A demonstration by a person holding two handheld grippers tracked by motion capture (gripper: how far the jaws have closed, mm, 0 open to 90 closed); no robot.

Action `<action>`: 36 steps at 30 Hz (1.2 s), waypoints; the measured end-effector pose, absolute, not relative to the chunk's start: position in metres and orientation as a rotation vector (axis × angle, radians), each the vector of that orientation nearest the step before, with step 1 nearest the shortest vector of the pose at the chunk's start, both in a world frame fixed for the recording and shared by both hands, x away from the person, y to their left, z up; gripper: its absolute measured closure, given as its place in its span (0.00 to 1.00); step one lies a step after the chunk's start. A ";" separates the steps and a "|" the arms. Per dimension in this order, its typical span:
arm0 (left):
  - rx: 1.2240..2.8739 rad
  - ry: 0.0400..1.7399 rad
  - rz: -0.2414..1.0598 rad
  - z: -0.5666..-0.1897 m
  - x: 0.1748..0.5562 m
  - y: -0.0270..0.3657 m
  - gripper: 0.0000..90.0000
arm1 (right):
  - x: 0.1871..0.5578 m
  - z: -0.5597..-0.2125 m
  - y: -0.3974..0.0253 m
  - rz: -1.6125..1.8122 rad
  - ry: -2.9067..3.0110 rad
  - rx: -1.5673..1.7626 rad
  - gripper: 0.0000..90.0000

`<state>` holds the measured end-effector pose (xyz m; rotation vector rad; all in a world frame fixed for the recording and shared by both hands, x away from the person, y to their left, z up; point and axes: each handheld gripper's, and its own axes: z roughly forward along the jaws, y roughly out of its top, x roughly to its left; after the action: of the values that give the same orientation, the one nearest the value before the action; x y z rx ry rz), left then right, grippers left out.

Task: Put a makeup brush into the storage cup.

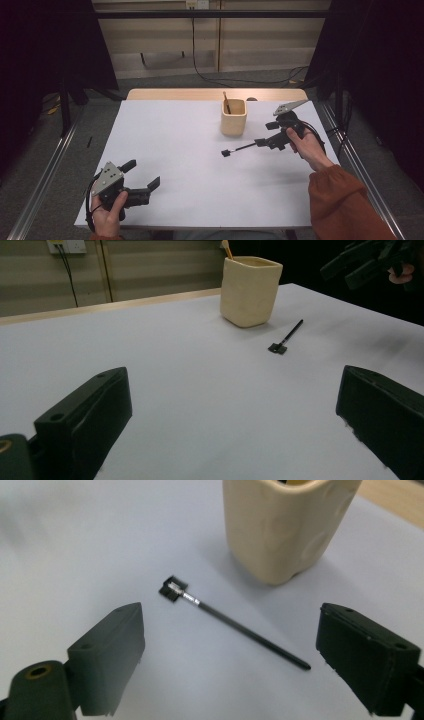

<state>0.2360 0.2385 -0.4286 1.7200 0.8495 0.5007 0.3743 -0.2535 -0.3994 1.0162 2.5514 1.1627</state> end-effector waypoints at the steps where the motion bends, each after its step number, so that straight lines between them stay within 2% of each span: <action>1: 1.721 0.849 0.500 -0.429 0.236 0.238 0.02 | 0.375 -0.399 -0.253 1.139 2.577 1.013 0.11; 7: 1.722 0.855 0.509 -0.428 0.236 0.238 0.02 | 0.376 -0.400 -0.252 1.036 2.698 0.999 0.07; 10: 1.721 0.855 0.505 -0.429 0.236 0.238 0.02 | 0.376 -0.403 -0.249 0.972 2.739 0.995 0.02; 30: 1.725 0.858 0.506 -0.429 0.236 0.238 0.02 | 0.382 -0.420 -0.242 0.766 2.956 0.941 0.05; 36: 1.729 0.856 0.507 -0.429 0.236 0.238 0.02 | 0.390 -0.416 -0.240 0.751 2.969 0.895 0.10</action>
<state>0.2360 0.2376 -0.4293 1.7288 0.8555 0.5068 0.3901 -0.2404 -0.4165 0.8948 2.9695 0.7508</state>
